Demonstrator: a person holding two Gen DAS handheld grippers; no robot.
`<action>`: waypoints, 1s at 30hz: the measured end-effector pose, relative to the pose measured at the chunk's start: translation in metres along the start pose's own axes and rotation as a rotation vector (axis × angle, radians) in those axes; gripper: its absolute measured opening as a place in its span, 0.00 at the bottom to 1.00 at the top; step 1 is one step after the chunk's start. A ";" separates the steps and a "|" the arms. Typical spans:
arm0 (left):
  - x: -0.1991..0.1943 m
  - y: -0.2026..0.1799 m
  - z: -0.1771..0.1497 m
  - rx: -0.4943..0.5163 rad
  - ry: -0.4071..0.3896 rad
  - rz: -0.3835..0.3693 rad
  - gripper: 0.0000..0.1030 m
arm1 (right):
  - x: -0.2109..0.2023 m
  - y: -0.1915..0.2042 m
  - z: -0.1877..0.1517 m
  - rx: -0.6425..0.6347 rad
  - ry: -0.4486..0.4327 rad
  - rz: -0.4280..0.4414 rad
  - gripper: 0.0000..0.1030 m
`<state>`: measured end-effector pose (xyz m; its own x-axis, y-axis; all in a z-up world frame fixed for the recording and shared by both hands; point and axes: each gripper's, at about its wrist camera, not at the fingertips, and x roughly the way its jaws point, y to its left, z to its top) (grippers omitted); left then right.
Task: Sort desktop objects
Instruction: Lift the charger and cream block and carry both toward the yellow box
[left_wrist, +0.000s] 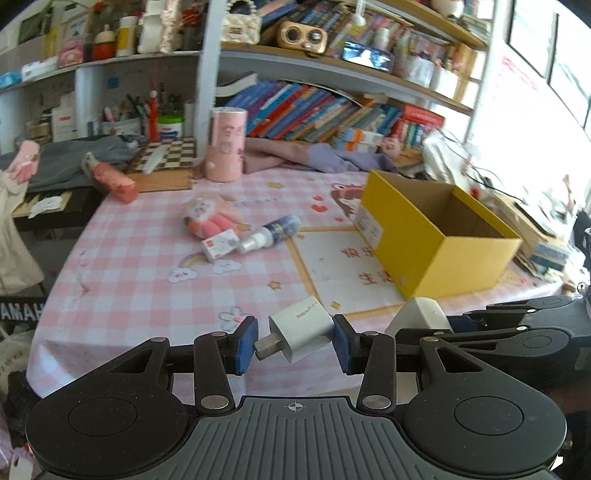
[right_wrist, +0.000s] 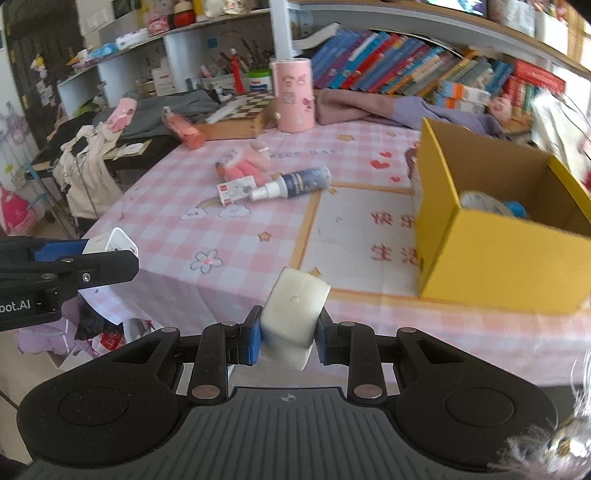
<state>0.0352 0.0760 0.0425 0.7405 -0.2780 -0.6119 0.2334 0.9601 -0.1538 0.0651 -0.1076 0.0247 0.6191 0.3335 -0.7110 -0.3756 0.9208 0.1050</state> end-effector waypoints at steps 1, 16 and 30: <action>0.001 -0.003 -0.001 0.010 0.004 -0.014 0.41 | -0.003 -0.001 -0.003 0.014 0.002 -0.006 0.25; 0.015 -0.051 -0.005 0.152 0.057 -0.199 0.41 | -0.040 -0.027 -0.043 0.162 0.021 -0.136 0.25; 0.030 -0.087 -0.004 0.247 0.092 -0.316 0.41 | -0.062 -0.050 -0.066 0.278 0.033 -0.238 0.25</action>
<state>0.0346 -0.0156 0.0345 0.5513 -0.5439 -0.6327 0.5929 0.7889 -0.1615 -0.0002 -0.1874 0.0173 0.6423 0.1009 -0.7598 -0.0193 0.9931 0.1156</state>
